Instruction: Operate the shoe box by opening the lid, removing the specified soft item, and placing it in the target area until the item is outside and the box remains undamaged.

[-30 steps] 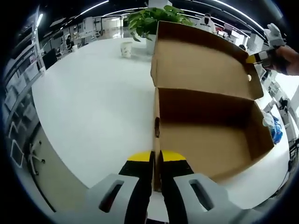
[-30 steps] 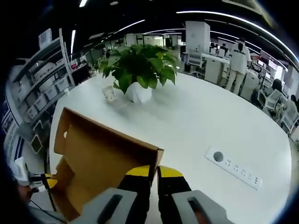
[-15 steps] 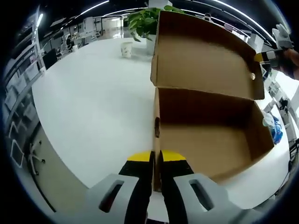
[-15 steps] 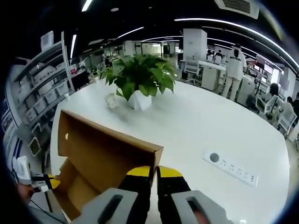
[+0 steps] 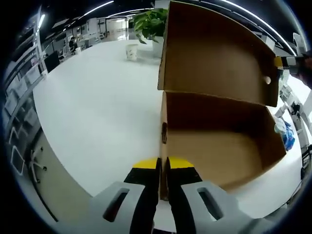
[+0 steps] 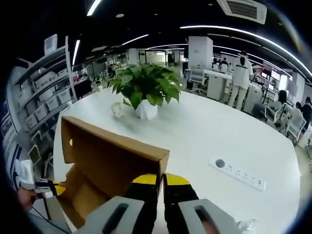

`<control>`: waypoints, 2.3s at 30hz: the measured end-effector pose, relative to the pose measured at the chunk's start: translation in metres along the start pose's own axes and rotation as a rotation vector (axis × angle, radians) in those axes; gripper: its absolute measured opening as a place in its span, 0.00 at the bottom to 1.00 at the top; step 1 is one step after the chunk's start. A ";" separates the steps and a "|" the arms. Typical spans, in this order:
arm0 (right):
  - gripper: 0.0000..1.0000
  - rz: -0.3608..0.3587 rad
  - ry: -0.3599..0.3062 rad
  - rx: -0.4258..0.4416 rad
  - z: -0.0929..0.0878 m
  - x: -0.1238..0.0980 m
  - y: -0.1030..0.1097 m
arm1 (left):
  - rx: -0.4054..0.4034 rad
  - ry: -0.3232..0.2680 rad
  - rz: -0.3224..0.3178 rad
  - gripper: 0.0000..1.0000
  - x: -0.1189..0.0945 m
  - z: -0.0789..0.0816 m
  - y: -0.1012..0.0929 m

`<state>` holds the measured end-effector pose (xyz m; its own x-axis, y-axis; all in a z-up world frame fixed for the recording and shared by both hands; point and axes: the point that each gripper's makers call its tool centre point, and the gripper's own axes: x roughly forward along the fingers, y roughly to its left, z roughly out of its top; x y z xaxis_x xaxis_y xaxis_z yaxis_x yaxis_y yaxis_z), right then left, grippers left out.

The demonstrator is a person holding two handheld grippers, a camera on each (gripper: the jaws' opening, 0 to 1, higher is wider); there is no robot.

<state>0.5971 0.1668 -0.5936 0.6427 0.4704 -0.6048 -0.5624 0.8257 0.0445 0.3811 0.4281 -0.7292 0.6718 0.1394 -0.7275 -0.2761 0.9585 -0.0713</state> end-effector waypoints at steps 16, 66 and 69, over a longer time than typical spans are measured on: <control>0.00 -0.042 -0.044 -0.004 -0.012 -0.030 0.014 | -0.011 -0.005 -0.006 0.04 0.001 0.001 0.000; 0.00 -0.151 -0.170 -0.007 -0.065 -0.076 0.038 | -0.013 -0.025 -0.072 0.04 0.000 0.001 0.001; 0.00 -0.153 -0.174 -0.005 -0.067 -0.077 0.039 | -0.011 -0.028 -0.081 0.05 0.000 0.001 0.000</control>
<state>0.4907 0.1418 -0.5980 0.8007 0.3865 -0.4577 -0.4537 0.8902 -0.0419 0.3819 0.4288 -0.7286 0.7111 0.0683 -0.6998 -0.2270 0.9643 -0.1366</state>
